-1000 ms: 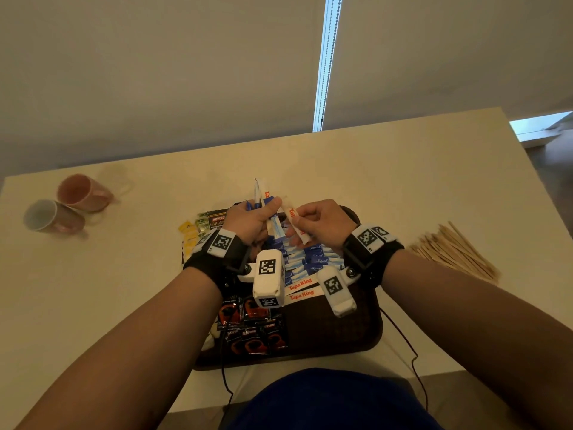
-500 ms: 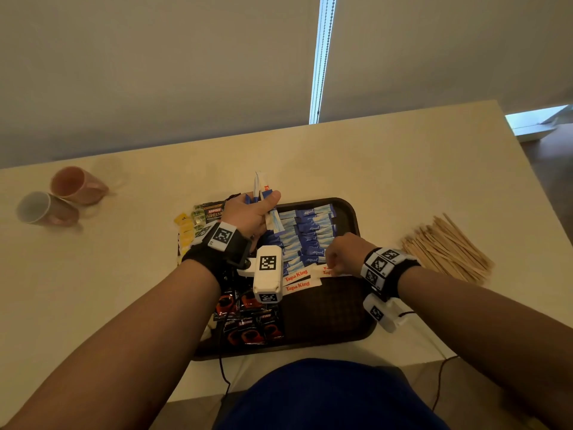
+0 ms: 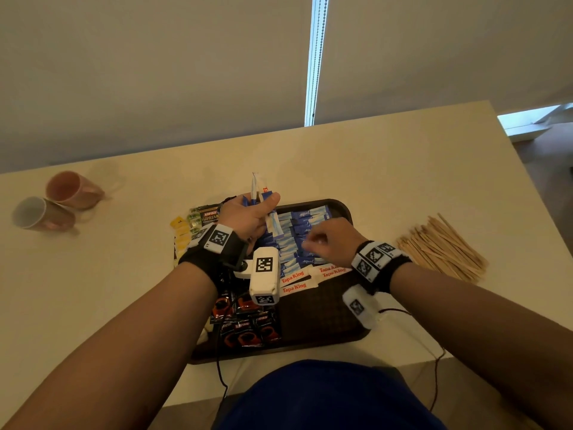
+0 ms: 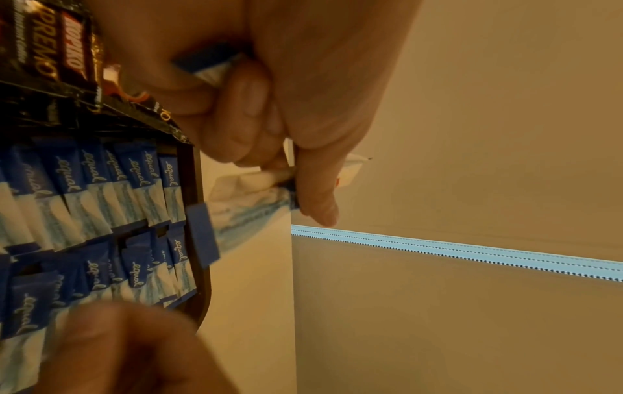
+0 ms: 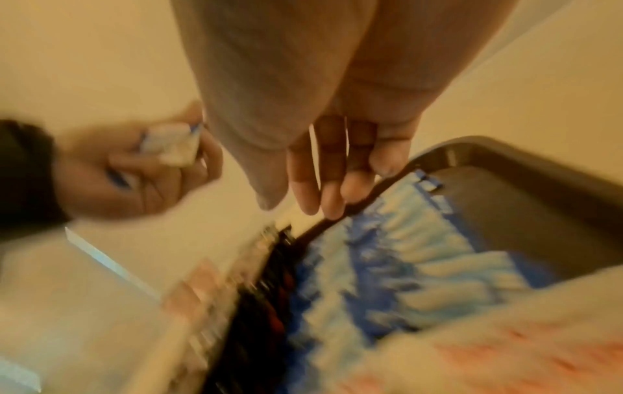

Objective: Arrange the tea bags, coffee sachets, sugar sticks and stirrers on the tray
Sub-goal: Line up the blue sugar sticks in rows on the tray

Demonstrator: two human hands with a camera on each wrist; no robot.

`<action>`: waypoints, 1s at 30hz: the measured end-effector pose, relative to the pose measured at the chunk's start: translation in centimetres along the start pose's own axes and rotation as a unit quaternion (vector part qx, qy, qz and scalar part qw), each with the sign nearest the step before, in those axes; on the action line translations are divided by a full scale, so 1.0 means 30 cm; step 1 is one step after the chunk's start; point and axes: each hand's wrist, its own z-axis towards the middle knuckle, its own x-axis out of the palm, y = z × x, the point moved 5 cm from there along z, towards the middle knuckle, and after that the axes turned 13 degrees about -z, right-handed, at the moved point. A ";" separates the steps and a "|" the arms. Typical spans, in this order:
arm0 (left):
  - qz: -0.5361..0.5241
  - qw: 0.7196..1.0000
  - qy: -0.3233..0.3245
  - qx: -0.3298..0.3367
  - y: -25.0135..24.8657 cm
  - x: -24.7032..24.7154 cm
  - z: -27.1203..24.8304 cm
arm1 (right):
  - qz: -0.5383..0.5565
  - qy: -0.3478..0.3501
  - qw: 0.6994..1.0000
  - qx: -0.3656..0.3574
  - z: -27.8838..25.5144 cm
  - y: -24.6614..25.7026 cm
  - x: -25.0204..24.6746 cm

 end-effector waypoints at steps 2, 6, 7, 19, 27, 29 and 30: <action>0.016 1.000 0.010 -0.002 0.005 0.006 0.001 | 0.141 -0.045 0.989 0.023 0.021 0.057 -0.055; 0.043 0.999 0.010 0.006 0.000 0.010 0.006 | 0.332 -0.033 0.941 0.050 0.042 0.149 -0.129; 0.048 0.999 0.008 0.008 -0.001 0.008 0.008 | 0.341 -0.020 0.939 0.049 0.043 0.166 -0.133; -0.037 0.999 0.016 0.016 0.014 0.006 0.008 | 0.405 -0.013 0.913 0.040 0.041 0.146 -0.131; -0.035 0.997 -0.058 0.036 -0.001 -0.037 0.018 | 0.273 -0.056 0.956 0.087 0.080 -0.003 -0.134; -0.032 0.996 -0.070 0.040 -0.013 -0.049 0.012 | 0.066 -0.029 0.993 0.096 0.108 -0.033 -0.100; -0.027 0.996 -0.071 0.039 -0.018 -0.052 0.007 | -0.011 0.004 0.995 0.096 0.120 -0.040 -0.077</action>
